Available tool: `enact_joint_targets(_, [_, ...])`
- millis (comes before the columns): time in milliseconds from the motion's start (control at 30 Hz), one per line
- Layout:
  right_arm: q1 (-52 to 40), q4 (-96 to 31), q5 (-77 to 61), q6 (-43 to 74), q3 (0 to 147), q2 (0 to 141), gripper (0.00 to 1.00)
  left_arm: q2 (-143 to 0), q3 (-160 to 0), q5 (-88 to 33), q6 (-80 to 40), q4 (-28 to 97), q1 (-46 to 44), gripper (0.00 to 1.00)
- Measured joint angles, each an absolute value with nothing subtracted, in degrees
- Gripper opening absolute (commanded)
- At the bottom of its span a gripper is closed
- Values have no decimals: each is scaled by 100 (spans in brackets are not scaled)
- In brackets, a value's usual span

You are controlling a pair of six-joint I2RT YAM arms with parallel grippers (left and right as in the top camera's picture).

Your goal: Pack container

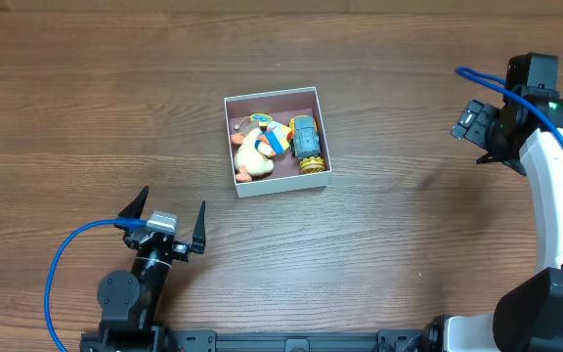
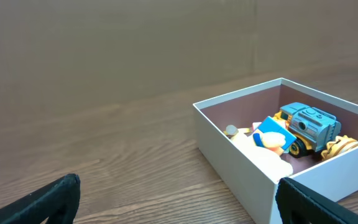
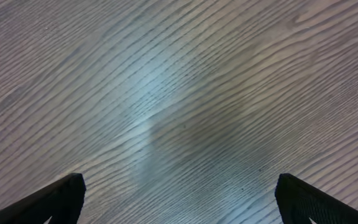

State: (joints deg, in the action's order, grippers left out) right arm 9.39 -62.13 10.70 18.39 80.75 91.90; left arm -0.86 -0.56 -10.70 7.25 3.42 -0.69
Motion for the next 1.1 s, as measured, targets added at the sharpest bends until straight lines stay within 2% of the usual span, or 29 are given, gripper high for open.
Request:
enact_joint_targets(367, [939,-6069,1017,1839,8047,8823,100,-84,-56,-1070,725,344,-69,100])
enact_joint_targets(500, [934,-4928,521,1841,7467,7317,100,-86,-56,-1070,725,338,-69,100])
enact_joint_targets(700, [904,-2661,-329,1848,4775,4576,100,-78,-47,-1048,725,333,-69,100])
enact_joint_targets(800, [696,-2231,-515,1863,3900,3590,100,-75,-47,-1048,725,338,-69,100])
enact_joint_targets(933, [-80,-1542,-425,1863,2432,1684,100,-73,-47,-1050,725,336,-69,100])
enact_joint_targets(1100, [-117,-1479,-346,1863,1608,917,100,-75,-47,-1048,725,333,-69,100])
